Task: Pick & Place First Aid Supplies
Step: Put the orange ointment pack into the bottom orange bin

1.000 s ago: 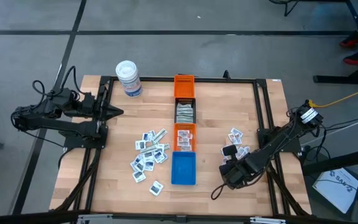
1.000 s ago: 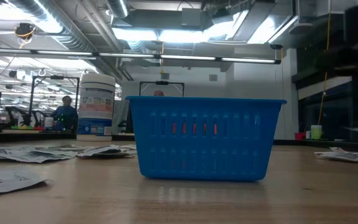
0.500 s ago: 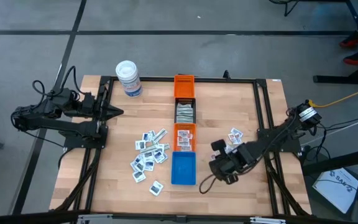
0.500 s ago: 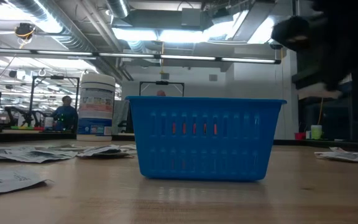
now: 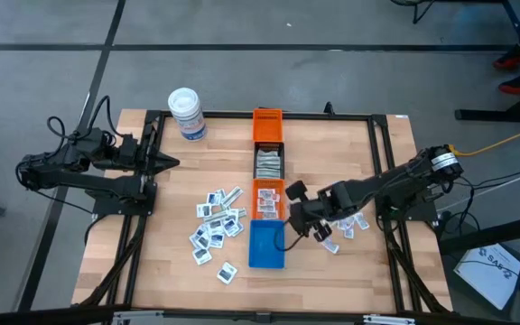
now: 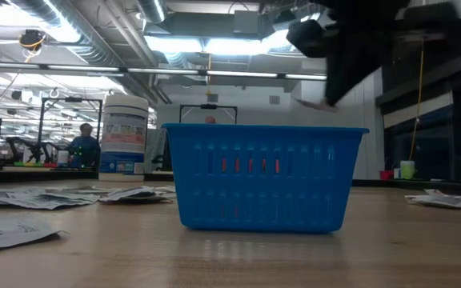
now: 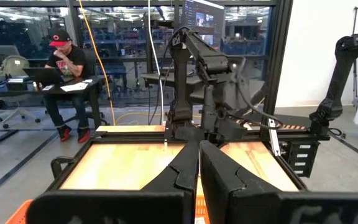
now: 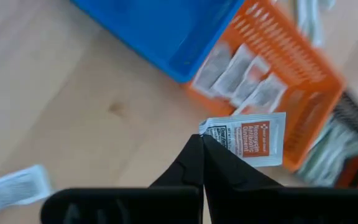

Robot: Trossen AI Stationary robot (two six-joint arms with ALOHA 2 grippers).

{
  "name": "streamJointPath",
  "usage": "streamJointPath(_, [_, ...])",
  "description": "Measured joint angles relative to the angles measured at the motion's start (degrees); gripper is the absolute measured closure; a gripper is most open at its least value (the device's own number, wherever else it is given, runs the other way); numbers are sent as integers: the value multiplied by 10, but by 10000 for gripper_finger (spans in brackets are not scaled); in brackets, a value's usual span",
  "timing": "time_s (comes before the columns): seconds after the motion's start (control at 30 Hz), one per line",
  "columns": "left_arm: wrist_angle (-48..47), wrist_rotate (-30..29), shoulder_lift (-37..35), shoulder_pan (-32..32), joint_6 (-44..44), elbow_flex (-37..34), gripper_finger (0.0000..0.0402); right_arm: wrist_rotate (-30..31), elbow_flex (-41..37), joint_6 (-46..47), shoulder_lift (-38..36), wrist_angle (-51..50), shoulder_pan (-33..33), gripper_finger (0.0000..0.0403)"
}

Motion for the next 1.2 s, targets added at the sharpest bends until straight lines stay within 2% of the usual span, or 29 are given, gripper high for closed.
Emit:
streamJointPath(0.2, [0, 0, 0, 0, 0, 0, 391, -16, 0, -110, 0, 61, -43, 402])
streamJointPath(0.5, [0, 0, 0, 0, 0, 0, 391, -46, 0, -199, 29, 122, -108, 402])
streamJointPath(0.8, [0, 0, 0, 0, 0, 0, 394, -116, 0, -216, 80, 137, -146, 402])
streamJointPath(1.2, [0, 0, 0, 0, 0, 0, 390, -117, 0, -231, 110, 201, -170, 373])
